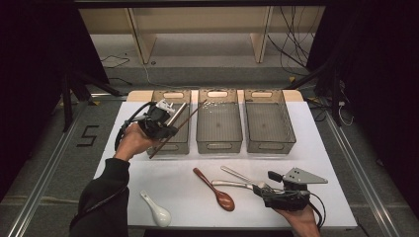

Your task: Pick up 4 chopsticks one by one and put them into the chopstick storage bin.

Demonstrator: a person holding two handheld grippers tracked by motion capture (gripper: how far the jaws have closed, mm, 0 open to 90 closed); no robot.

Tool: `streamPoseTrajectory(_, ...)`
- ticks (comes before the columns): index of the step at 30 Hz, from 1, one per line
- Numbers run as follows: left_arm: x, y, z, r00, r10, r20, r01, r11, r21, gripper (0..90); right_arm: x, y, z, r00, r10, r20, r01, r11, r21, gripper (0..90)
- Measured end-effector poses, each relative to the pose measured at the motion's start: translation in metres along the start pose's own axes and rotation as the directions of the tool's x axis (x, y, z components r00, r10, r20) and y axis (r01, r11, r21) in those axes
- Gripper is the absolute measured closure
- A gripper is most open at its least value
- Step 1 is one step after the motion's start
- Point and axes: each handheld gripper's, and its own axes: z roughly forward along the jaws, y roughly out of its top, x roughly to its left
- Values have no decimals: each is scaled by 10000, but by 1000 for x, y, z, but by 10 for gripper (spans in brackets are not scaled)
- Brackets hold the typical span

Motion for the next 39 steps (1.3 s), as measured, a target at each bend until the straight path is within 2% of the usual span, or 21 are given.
streamPoseTrajectory(7,13,16,-4,9988,-91,-477,71,9991,-414,843,0,0,0,10000,-17,-14,17,10000,16,240)
streamPoseTrajectory(10,18,22,-5,9975,-364,-606,318,9966,-760,843,0,0,0,10000,-8,-18,8,10000,16,240)
streamPoseTrajectory(16,32,26,-1,9931,-789,-870,691,9915,-1099,843,0,0,0,10000,13,-16,-13,10000,10,240)
streamPoseTrajectory(20,42,22,5,9888,-1049,-1059,929,9893,-1123,843,0,0,0,10000,1,-23,-1,10000,12,241)
streamPoseTrajectory(24,51,14,15,9820,-1548,-1079,1414,9824,-1223,842,0,0,0,10000,8,-32,-8,10000,21,240)
streamPoseTrajectory(29,56,4,29,9718,-1789,-1539,1628,9803,-1119,842,0,0,1,10000,11,-39,-11,10000,31,240)
streamPoseTrajectory(35,62,-6,39,9632,-2051,-1740,1906,9769,-964,842,0,0,1,10000,15,-31,-15,10000,24,241)
streamPoseTrajectory(39,64,-11,47,9613,-2085,-1801,1999,9777,-650,841,0,-1,1,10000,13,-29,-13,10000,29,240)
